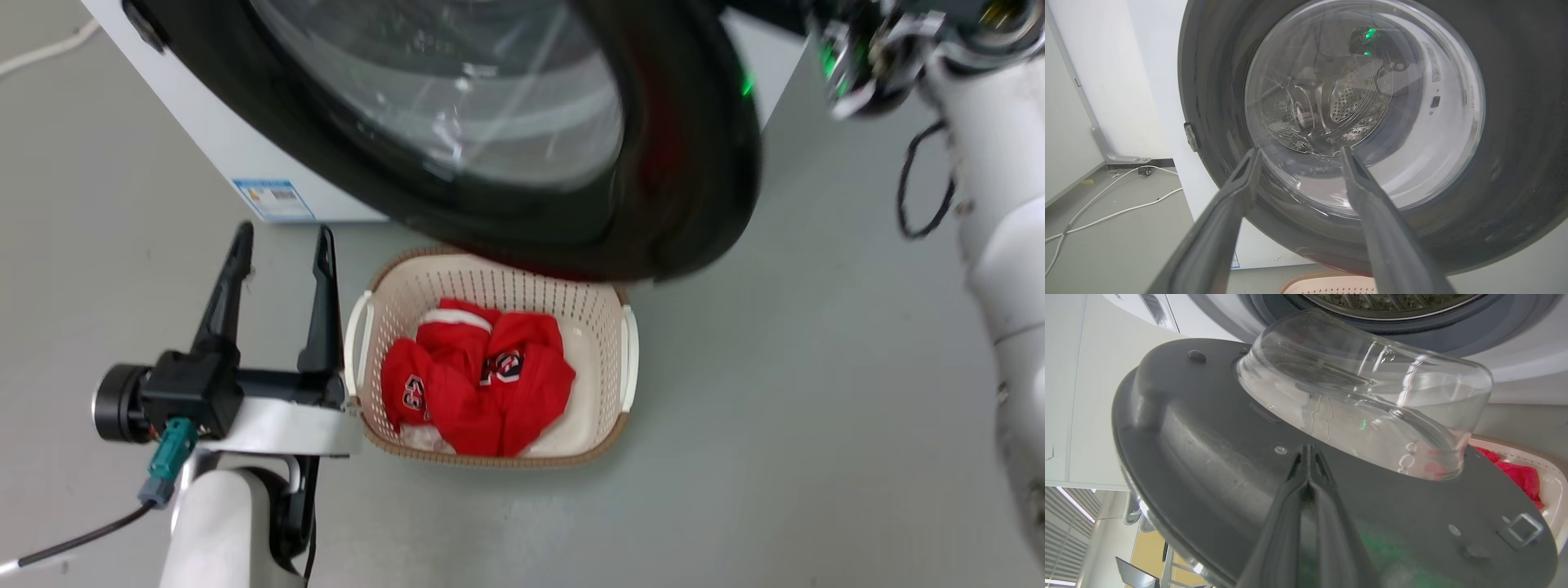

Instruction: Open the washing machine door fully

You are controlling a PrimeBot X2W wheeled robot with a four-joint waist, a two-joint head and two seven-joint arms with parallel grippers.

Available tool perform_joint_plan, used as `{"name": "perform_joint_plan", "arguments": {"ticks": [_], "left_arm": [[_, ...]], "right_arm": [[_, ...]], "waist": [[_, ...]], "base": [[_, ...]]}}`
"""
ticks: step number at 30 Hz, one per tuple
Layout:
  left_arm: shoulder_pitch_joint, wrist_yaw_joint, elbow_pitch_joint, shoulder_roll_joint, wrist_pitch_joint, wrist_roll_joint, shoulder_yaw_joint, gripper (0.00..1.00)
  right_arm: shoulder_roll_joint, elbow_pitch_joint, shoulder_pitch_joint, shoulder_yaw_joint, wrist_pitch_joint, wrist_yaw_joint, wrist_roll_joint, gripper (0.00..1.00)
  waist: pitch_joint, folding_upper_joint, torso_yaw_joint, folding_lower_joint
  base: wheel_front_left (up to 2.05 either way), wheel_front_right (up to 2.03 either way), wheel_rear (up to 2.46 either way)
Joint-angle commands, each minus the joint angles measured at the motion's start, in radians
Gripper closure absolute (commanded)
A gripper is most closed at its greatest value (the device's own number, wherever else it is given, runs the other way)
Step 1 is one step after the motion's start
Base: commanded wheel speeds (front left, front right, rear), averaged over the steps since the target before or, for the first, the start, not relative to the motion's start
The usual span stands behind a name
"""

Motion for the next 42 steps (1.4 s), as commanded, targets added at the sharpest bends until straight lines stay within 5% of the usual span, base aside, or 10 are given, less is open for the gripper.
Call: {"name": "perform_joint_plan", "arguments": {"ticks": [1,16,27,35,42], "left_arm": [[0.023,0.003,0.003,-0.001,-0.002,-0.003,-0.004,0.00],[0.136,0.027,0.030,-0.001,-0.002,-0.027,-0.033,0.00],[0.150,0.033,0.037,-0.001,-0.002,-0.037,-0.048,0.00],[0.166,0.036,0.035,-0.002,-0.002,-0.032,-0.034,0.00],[0.182,0.045,0.028,-0.002,-0.002,-0.037,-0.028,0.00]], "right_arm": [[0.022,-0.017,0.042,0.005,0.021,0.000,0.012,1.00],[0.076,-0.184,0.322,0.080,0.156,0.000,0.109,1.00],[0.077,-0.312,0.419,0.274,0.074,0.000,0.259,1.00],[0.074,-0.363,0.458,0.314,-0.093,0.000,0.304,1.00],[0.053,-0.484,0.573,0.181,-0.444,0.000,0.259,1.00]], "waist": [[-0.053,0.0000,0.002,0.0000],[-0.203,0.0000,0.033,0.0000],[-0.228,0.0000,0.053,0.0000],[-0.245,0.0000,0.047,0.0000],[-0.253,0.0000,0.031,0.0000]], "base": [[0.00,0.00,0.00],[0.00,0.00,0.00],[0.00,0.00,0.00],[0.00,0.00,0.00],[0.00,0.00,0.00]]}}
